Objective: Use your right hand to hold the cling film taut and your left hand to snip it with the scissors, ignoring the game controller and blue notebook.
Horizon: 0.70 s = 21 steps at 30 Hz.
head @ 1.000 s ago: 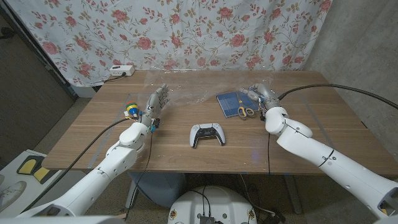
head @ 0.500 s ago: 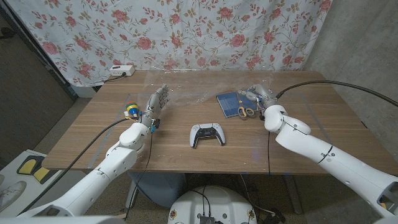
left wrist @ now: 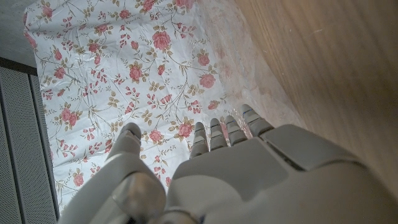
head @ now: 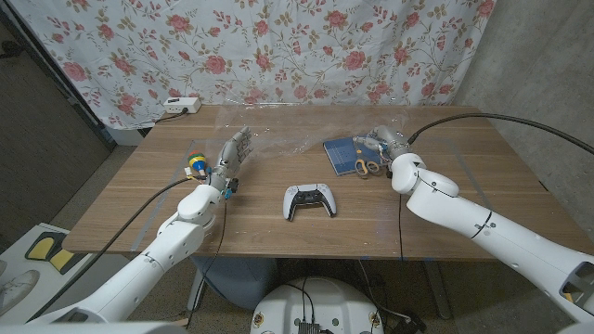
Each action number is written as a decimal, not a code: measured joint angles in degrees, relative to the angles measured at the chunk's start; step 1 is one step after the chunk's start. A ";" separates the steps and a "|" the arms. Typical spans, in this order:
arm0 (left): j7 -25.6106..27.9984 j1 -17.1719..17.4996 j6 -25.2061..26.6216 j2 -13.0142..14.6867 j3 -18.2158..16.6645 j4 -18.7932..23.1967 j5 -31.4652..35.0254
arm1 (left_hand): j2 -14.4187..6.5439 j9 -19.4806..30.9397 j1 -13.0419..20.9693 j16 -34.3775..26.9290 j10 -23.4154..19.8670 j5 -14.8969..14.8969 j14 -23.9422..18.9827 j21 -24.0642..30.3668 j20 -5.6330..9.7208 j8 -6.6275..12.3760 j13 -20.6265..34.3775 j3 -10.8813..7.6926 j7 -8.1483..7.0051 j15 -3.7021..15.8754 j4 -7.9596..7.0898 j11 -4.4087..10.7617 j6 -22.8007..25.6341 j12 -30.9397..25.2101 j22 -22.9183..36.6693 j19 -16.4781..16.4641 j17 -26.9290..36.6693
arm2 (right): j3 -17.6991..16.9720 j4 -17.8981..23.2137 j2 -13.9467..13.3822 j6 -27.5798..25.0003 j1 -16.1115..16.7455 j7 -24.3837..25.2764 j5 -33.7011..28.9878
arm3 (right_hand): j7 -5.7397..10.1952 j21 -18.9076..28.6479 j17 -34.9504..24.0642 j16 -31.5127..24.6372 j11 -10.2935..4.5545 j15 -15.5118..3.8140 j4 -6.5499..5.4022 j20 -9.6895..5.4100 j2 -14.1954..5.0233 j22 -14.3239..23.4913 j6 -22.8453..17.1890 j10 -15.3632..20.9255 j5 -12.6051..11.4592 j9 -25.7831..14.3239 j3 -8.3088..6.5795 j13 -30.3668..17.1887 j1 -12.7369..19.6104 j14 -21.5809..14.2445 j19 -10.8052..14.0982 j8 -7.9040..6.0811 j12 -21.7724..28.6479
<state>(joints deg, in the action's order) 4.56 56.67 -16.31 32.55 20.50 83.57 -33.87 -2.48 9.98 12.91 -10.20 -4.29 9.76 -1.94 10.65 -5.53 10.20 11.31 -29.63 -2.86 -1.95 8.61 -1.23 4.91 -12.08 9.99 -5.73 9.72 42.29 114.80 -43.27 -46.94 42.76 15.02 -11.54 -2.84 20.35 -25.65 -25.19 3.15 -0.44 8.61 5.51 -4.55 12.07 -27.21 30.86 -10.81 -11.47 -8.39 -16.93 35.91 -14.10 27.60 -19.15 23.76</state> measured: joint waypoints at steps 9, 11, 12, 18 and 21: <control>0.10 0.54 -0.10 0.19 -0.22 0.29 -0.14 | 0.22 0.00 0.22 0.00 0.00 0.00 0.00 0.00 0.00 0.00 0.00 0.00 0.00 0.00 0.00 0.00 0.00 0.00 -0.14 0.00 0.00 | 1.68 -0.62 0.52 -2.13 -1.30 -0.09 -1.79 | 0.00 0.23 -0.26 -0.28 -0.12 -0.67 0.17 -0.51 -0.30 0.07 0.00 0.74 0.00 0.00 -0.17 -0.26 0.76 -0.68 0.52 0.34 0.62; 0.20 0.63 -0.10 0.22 -0.25 0.37 -0.14 | 0.06 0.00 0.38 0.00 0.00 0.00 0.00 0.00 0.00 0.00 0.00 0.00 0.00 0.00 0.00 0.00 0.00 0.00 -0.04 0.00 0.00 | 2.06 -0.82 0.58 -2.42 -1.59 -0.18 -2.06 | 0.20 0.23 -0.26 -0.28 -0.12 -0.67 0.24 -0.61 -0.30 0.07 -0.21 0.74 0.00 0.00 -0.24 -0.26 0.75 -0.68 0.62 0.34 0.81; 0.21 0.64 -0.10 0.23 -0.26 0.38 -0.14 | 0.00 0.00 0.44 0.00 0.00 0.00 0.00 0.00 0.00 0.00 0.00 0.00 0.00 0.00 0.00 0.00 0.00 0.00 0.01 0.00 0.00 | 2.27 -0.94 0.61 -2.47 -1.76 -0.20 -2.12 | 0.30 0.23 -0.26 -0.28 -0.14 -0.67 0.24 -0.61 -0.31 0.07 -0.31 0.77 0.00 0.00 -0.24 -0.26 0.77 -0.68 0.62 0.34 0.83; 0.38 0.84 -0.15 0.28 -0.33 0.68 -0.20 | -0.02 0.00 0.46 0.00 0.00 0.00 0.00 0.00 0.00 0.00 0.00 0.00 0.00 0.00 0.00 0.00 0.00 0.00 0.03 0.00 0.00 | 3.59 -1.57 0.79 -3.46 -2.67 -0.44 -3.24 | 0.23 0.23 -0.53 -0.28 -0.52 -0.67 0.24 -0.60 -0.23 0.07 -0.42 1.15 0.00 0.00 -0.24 -0.26 1.29 -0.68 0.62 0.34 1.04; 0.20 0.86 -0.38 0.23 -0.38 0.68 -0.46 | -0.01 0.00 0.46 0.00 0.00 0.00 0.00 0.00 0.00 0.00 0.00 0.25 0.00 0.00 0.25 0.00 0.00 0.00 0.02 0.00 0.00 | 4.41 -1.85 0.85 -4.03 -3.15 -0.49 -4.01 | 0.37 0.23 -0.53 -0.28 -0.52 -0.67 0.24 -0.60 -0.22 0.07 -0.85 1.15 0.00 -0.11 -0.24 -0.51 1.29 -0.68 0.62 0.34 1.26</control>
<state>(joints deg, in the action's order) 4.76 57.53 -16.69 32.77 20.13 84.24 -34.34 -2.50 9.98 13.36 -10.20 -4.29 9.75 -1.94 10.65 -5.53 10.20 11.31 -29.38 -2.86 -1.94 8.86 -1.23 4.91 -12.08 10.02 -5.73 9.72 46.70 112.95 -42.42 -50.96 39.60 14.53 -15.55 -2.47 20.59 -26.18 -25.48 2.63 -1.10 8.85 4.91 -4.77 12.14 -28.06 32.01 -10.81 -11.58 -8.63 -17.44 37.19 -14.77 28.22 -18.81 25.02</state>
